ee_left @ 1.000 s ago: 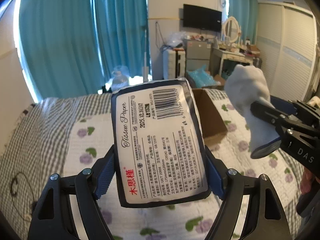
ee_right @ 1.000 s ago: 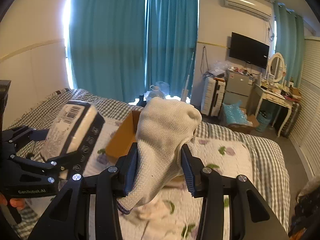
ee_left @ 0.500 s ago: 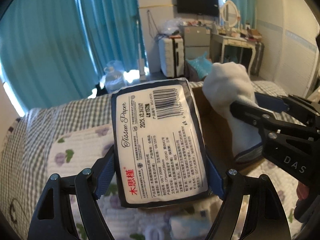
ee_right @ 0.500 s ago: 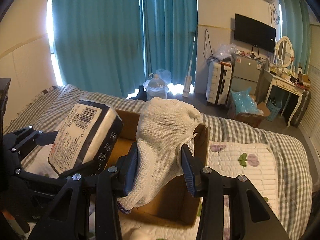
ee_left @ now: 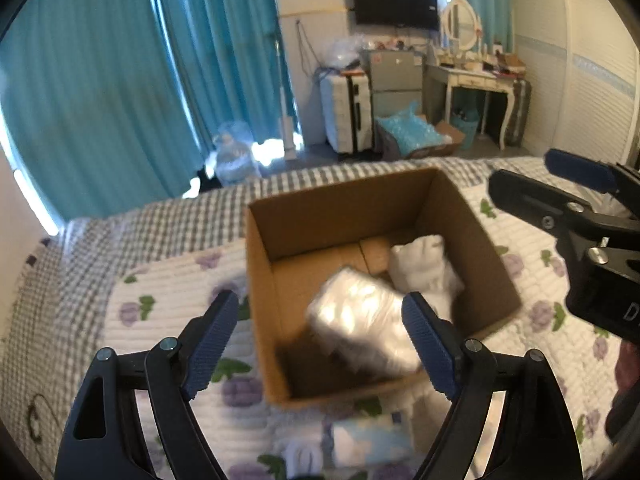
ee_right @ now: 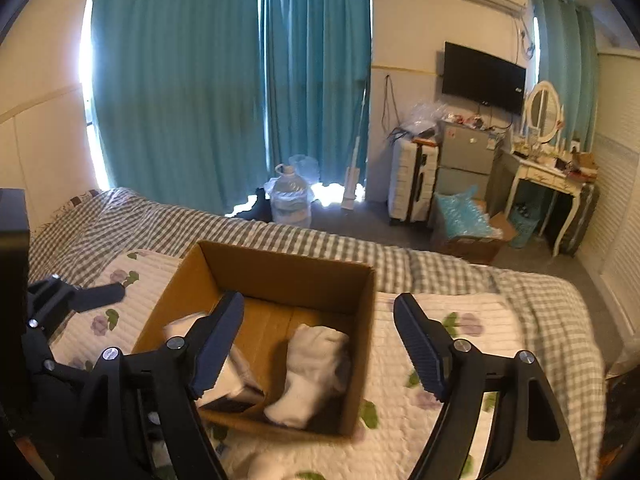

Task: Organize soft objects
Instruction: 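Move both tools back from the box to the remaining items, then grasp the white face mask with right tool while left tool grasps the green-banded fuzzy loop, then carry the mask and fuzzy loop into the box and open both tools, then move both tools back from the box to the remaining items, then grasp the lace cloth with right tool while left tool grasps the white fuzzy knot, then carry the lace cloth and fuzzy knot into the box and open both tools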

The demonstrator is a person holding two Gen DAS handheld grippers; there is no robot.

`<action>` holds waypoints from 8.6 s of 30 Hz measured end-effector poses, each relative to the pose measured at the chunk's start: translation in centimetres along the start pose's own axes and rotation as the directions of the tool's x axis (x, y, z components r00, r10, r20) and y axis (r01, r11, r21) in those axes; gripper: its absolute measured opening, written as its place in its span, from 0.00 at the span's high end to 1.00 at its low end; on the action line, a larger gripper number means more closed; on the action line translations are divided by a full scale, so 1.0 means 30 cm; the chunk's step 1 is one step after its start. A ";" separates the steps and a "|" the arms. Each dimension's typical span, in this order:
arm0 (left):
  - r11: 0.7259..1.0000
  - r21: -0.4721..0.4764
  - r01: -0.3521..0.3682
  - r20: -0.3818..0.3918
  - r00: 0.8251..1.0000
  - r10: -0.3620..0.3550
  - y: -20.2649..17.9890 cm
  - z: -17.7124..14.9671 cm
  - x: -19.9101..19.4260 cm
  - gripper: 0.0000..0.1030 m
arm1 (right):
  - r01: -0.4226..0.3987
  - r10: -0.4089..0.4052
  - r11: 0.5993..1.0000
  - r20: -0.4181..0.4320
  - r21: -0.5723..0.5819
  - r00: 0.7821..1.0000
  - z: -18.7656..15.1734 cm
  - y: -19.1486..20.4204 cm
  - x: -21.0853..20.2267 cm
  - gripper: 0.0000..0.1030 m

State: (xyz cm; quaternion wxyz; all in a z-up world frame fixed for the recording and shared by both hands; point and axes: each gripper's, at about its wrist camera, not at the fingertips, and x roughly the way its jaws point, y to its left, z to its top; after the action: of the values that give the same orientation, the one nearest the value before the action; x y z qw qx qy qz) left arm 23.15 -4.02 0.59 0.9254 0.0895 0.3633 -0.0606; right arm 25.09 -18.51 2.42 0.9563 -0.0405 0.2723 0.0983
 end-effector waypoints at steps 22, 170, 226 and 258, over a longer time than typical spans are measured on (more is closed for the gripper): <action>0.997 -0.077 0.013 0.078 0.997 -0.007 0.098 -0.303 -0.565 0.00 | 0.069 -0.074 0.996 -0.087 -0.058 0.993 -0.257 0.085 -0.615 0.00; 0.999 -0.040 0.036 0.235 0.972 -0.025 0.140 -0.063 -0.618 0.01 | -0.009 0.009 1.000 -0.020 -0.003 1.000 0.113 0.088 -0.504 0.00; 0.985 -0.162 0.052 -0.166 0.983 -0.079 -0.062 -0.437 0.003 0.01 | -0.108 0.160 0.978 -0.304 0.180 0.939 -0.569 -0.033 -0.036 0.76; 0.982 -0.007 0.188 -0.266 0.946 -0.183 -0.262 -0.475 0.021 0.70 | -0.019 0.059 0.988 -0.264 0.151 0.963 -0.554 -0.134 -0.164 0.76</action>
State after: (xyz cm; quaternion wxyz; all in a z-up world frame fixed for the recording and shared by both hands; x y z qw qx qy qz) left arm 12.79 -8.75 -11.05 0.8576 0.0709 0.4903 -0.1383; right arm 13.32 -25.42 -8.99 0.9091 0.0227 0.4060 0.0902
